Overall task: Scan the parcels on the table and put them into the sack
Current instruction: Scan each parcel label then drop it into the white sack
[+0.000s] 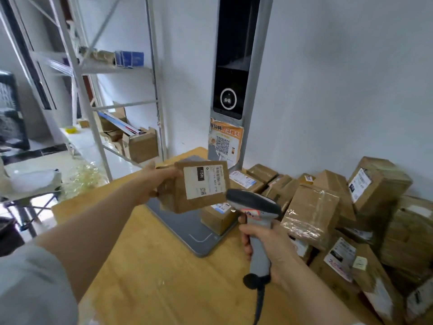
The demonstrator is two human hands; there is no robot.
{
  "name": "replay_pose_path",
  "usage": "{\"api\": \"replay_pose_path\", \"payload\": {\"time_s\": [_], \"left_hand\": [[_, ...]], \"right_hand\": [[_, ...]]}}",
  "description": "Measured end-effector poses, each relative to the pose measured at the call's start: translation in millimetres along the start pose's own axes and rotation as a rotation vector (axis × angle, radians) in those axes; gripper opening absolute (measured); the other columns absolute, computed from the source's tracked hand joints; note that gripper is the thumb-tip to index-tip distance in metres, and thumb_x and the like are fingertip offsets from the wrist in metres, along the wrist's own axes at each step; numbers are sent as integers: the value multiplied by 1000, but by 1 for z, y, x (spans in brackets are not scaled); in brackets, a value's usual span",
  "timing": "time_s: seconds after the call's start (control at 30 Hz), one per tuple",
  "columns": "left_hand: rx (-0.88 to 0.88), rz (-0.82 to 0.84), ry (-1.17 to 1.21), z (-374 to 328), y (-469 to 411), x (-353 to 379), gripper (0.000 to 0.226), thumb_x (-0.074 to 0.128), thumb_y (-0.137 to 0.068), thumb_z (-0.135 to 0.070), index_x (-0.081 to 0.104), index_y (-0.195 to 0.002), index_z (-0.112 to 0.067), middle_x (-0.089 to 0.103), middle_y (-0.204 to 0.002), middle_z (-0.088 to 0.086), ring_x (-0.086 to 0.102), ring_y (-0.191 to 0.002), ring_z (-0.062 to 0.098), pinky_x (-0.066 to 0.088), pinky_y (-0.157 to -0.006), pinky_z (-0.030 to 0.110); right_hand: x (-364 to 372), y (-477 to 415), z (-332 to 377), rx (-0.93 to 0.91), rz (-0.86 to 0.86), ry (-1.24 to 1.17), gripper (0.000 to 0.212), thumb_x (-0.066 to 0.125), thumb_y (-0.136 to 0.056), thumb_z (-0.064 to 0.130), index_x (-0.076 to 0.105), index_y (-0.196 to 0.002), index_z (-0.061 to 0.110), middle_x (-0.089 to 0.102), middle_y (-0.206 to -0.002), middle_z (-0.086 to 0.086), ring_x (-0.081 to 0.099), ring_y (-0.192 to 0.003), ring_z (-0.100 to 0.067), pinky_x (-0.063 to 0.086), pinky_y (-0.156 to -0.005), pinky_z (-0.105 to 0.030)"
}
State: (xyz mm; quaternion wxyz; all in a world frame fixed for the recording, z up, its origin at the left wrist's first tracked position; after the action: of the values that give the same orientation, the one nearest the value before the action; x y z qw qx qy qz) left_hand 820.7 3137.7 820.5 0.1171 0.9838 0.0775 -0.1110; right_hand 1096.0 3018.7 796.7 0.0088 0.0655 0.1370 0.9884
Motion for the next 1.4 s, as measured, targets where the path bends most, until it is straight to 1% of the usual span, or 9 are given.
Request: {"api": "replay_pose_path", "payload": {"time_s": [0.07, 0.13, 0.3, 0.4, 0.53, 0.6, 0.73, 0.87, 1.4], "left_hand": [[-38, -29, 77, 14, 30, -11, 26, 71, -81, -21, 55, -99, -11, 57, -92, 10, 57, -82, 23, 51, -76, 40], [-67, -53, 170, 26, 57, -16, 22, 69, -83, -17, 59, -98, -6, 59, -87, 11, 57, -79, 22, 52, -76, 39], [-33, -155, 313, 47, 103, -27, 53, 74, -77, -8, 50, -124, 0, 63, -105, 14, 61, -90, 22, 54, -75, 30], [12, -197, 374, 51, 122, -38, 87, 86, -56, -14, 44, -131, -1, 60, -112, 17, 59, -93, 25, 51, -87, 38], [75, -277, 407, 51, 138, -51, 60, 76, -70, 8, 46, -122, -5, 60, -101, 9, 60, -90, 22, 51, -82, 34], [107, -300, 424, 48, 145, -56, 61, 74, -71, 11, 45, -120, -8, 60, -100, 8, 60, -89, 22, 50, -86, 36], [117, -317, 452, 50, 154, -69, 100, 85, -45, -9, 40, -134, -4, 59, -117, 15, 60, -105, 28, 50, -97, 44], [126, -303, 475, 52, 159, -78, 117, 88, -31, -18, 39, -136, -7, 59, -121, 15, 60, -108, 29, 50, -97, 44], [129, -306, 458, 69, 162, -100, 123, 91, -25, -24, 39, -135, -10, 59, -120, 13, 61, -108, 29, 51, -95, 47]], "right_hand": [[14, 15, 4, 27, 46, -71, 2, 64, -83, 3, 64, -84, 1, 59, -59, -10, 50, -47, -17, 42, -44, -25], [28, 26, 9, 51, 100, -119, 7, 65, -84, 7, 64, -85, 0, 63, -63, -13, 56, -48, -20, 48, -47, -28], [54, 55, 30, 43, 182, -124, 22, 66, -87, 17, 65, -78, -3, 67, -68, -19, 63, -53, -25, 55, -53, -30], [62, 69, 31, 120, 198, -227, 15, 64, -87, 15, 59, -80, 3, 62, -61, -14, 57, -46, -21, 50, -45, -25], [68, 82, 28, 176, 223, -300, 19, 63, -87, 12, 53, -73, 6, 57, -55, -10, 49, -39, -17, 44, -40, -21], [71, 88, 31, 195, 237, -313, 20, 64, -86, 12, 52, -72, 7, 56, -53, -9, 48, -37, -15, 43, -40, -19], [78, 96, 34, 203, 245, -333, 20, 66, -86, 12, 52, -72, 7, 57, -52, -7, 48, -36, -14, 44, -40, -19], [82, 99, 39, 175, 237, -330, 19, 66, -86, 13, 53, -74, 9, 57, -50, -6, 48, -35, -14, 43, -40, -18], [99, 102, 41, 133, 237, -249, 18, 68, -85, 15, 54, -77, 9, 58, -50, -6, 50, -36, -14, 45, -39, -21]]}}
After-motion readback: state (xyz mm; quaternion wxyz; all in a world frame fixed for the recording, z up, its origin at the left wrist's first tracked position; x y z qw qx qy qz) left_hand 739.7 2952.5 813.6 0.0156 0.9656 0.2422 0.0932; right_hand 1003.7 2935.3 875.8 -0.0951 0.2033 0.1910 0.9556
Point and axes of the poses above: each hand's wrist, its own y-axis away from the middle knuckle, its own x-axis out of the palm, z = x × y, the point moved 9 cm from there along -y, towards the middle knuckle
